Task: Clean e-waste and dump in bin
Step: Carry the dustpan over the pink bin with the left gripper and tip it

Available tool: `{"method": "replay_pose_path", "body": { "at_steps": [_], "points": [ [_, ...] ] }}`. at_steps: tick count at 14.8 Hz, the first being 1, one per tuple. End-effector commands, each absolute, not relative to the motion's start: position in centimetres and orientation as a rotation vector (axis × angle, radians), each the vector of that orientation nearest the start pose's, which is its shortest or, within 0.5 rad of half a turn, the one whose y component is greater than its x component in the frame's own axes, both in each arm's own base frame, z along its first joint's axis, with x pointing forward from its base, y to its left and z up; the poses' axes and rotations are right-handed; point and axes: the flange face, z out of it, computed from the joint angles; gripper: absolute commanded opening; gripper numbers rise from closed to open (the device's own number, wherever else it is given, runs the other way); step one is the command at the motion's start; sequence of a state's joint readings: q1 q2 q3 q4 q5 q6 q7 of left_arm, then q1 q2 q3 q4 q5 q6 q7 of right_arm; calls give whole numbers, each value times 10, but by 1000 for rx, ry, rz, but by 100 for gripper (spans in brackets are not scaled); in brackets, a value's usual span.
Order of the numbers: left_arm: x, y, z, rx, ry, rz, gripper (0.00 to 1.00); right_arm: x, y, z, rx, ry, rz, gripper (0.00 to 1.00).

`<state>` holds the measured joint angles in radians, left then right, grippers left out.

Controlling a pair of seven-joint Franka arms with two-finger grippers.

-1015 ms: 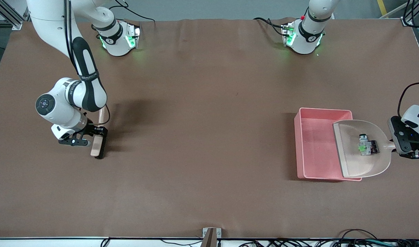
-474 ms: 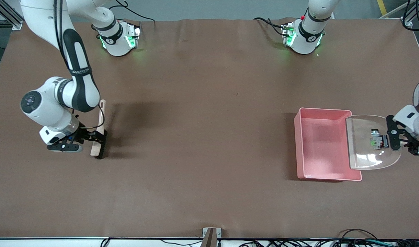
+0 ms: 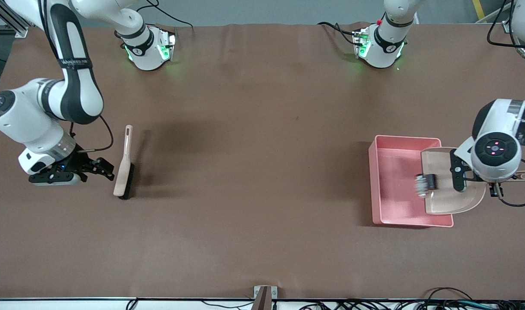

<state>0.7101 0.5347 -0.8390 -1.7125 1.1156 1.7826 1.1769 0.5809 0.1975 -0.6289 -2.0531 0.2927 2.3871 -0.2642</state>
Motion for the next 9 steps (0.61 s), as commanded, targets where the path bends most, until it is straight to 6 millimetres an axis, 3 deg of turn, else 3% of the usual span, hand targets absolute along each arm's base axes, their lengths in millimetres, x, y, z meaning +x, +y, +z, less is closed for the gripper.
{"method": "replay_pose_path", "body": {
  "at_steps": [1, 4, 9],
  "points": [
    [647, 57, 370, -1670, 1886, 720, 11, 601, -26, 433, -3065, -59, -202, 100],
    [651, 55, 385, -1666, 1870, 696, 11, 605, -44, 470, -3113, -44, -132, 100],
    [662, -23, 464, -1694, 1903, 436, 11, 595, -63, 521, -3115, -51, -119, 100]
  ]
}}
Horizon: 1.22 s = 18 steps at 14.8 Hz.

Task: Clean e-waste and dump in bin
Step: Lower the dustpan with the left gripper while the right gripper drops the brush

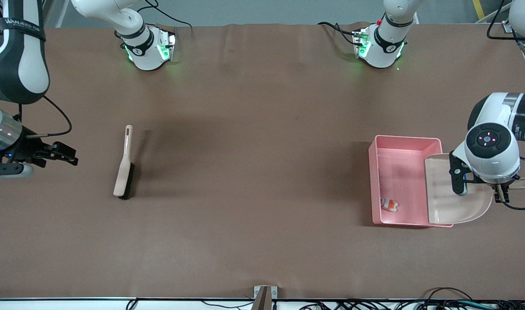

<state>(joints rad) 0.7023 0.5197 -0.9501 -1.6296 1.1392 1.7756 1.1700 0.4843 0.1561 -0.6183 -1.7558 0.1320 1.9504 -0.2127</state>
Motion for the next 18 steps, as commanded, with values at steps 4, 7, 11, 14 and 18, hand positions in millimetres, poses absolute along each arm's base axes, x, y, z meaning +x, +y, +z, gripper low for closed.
{"method": "replay_pose_path", "body": {
  "at_steps": [4, 7, 11, 14, 18],
  "points": [
    [660, -110, 476, -1789, 1997, 243, 11, 582, -65, 549, -3082, -89, -81, 100],
    [653, -169, 445, -1903, 2010, 182, 11, 586, -72, 593, -3086, -118, -107, 100],
    [628, -266, 376, -2112, 2034, 160, 11, 599, -77, 591, -3105, -130, -88, 100],
    [618, -305, 327, -2119, 2096, 163, 11, 585, -79, 604, -3096, -116, -56, 100],
    [578, -381, 275, -1981, 2098, 220, 11, 553, -64, 632, -3114, -169, -64, 100]
  ]
}}
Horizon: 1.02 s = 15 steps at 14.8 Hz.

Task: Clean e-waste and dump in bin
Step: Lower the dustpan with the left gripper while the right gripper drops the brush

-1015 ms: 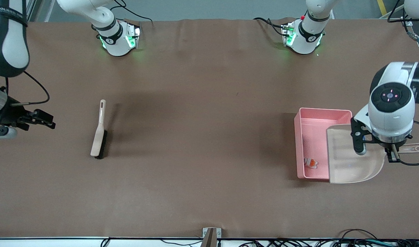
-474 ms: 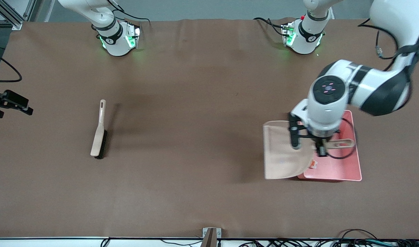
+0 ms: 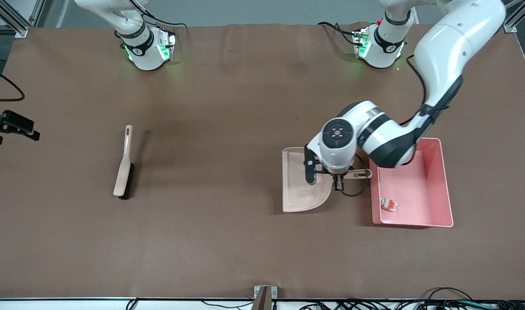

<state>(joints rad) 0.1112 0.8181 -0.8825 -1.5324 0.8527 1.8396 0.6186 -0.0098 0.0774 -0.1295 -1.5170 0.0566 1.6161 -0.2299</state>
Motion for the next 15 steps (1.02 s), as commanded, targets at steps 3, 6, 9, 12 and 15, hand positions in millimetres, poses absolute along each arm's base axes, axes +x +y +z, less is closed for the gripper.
{"method": "replay_pose_path", "body": {
  "at_steps": [3, 6, 9, 12, 15],
  "points": [
    [569, -399, 258, -1921, 2122, 196, 13, 529, -62, 630, -3126, -162, -102, 100],
    [563, -404, 249, -1908, 2145, 212, 14, 531, -61, 615, -3129, -166, -133, 100],
    [556, -411, 237, -1919, 2153, 231, 24, 542, -61, 618, -3151, -192, -162, 100],
    [553, -411, 229, -1968, 2113, 238, 27, 546, -55, 614, -3165, -203, -139, 100],
    [553, -407, 227, -1998, 2082, 249, 29, 538, -53, 631, -3155, -221, -70, 100]
  ]
}}
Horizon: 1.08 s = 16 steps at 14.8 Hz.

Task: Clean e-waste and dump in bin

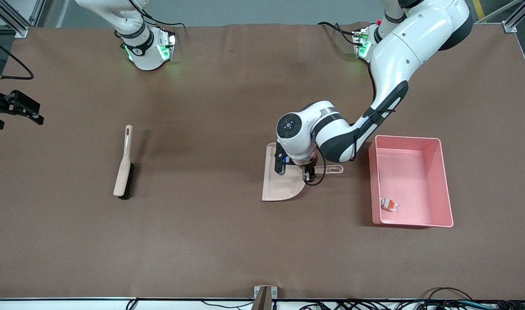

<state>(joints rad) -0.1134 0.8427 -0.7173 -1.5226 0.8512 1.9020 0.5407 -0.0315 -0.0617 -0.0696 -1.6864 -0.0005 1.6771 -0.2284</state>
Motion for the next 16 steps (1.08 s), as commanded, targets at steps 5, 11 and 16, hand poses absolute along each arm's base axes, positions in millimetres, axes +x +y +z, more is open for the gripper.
{"method": "replay_pose_path", "body": {
  "at_steps": [5, 11, 16],
  "points": [
    [555, -401, 231, -2144, 1982, 272, 100, 544, -38, 662, -3188, -260, -140, 100],
    [568, -383, 297, -2286, 1744, 273, 100, 535, -37, 660, -3136, -219, -16, 100],
    [596, -336, 404, -2474, 1301, 125, 100, 534, -37, 671, -3143, 60, -46, 100]
  ]
}}
